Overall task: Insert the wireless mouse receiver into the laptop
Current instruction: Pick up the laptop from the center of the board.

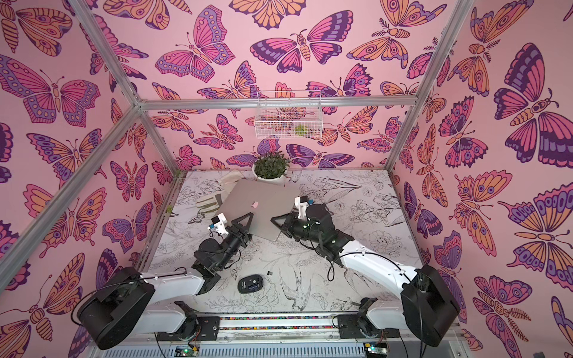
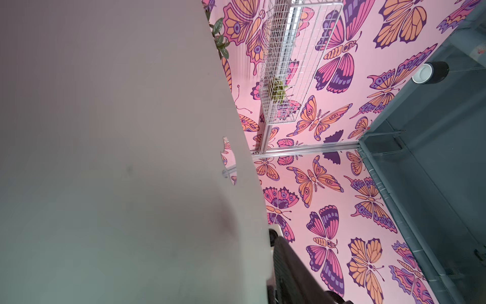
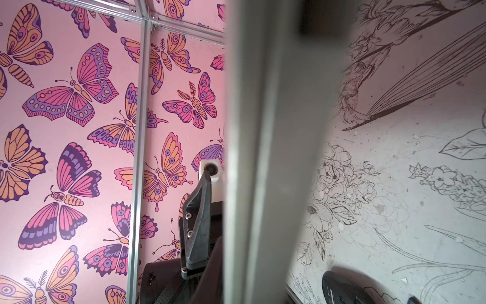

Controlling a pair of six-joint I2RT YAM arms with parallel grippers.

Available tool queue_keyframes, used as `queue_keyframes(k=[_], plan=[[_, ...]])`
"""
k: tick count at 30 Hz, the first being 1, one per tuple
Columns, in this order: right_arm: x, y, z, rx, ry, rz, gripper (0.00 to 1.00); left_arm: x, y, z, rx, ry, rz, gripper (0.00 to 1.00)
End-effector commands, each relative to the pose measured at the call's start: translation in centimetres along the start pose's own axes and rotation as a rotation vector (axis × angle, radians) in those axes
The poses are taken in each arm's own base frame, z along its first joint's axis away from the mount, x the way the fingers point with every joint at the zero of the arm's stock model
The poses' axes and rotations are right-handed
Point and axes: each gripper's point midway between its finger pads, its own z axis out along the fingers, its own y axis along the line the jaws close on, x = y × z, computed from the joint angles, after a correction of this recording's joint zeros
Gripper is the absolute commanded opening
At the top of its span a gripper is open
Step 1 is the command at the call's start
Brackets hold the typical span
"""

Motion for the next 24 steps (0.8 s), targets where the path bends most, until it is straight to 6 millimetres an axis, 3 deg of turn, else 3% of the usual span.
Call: queue_keyframes(k=[1, 11, 15, 19, 24], plan=[[0.0, -0.2, -0.3, 0.012, -0.036, -0.055, 0.0, -3.1, -5.4, -1.0, 0.17, -0.178, 0.068, 0.5], [0.2, -0.4, 0.1, 0.006, -0.055, -0.021, 0.0, -3.3, -5.4, -0.7, 0.171, -0.192, 0.028, 0.37], [0.3, -0.3, 0.2, 0.001, -0.051, -0.02, 0.0, -3.2, -6.2, -0.7, 0.194, -0.185, 0.028, 0.27], [0.5, -0.2, 0.2, 0.003, -0.046, -0.023, 0.0, -3.2, -6.9, -1.0, 0.213, -0.186, 0.059, 0.03], [0.6, -0.3, 0.1, 0.009, -0.043, -0.028, 0.0, -3.6, -6.9, -1.6, 0.211, -0.206, 0.073, 0.0]])
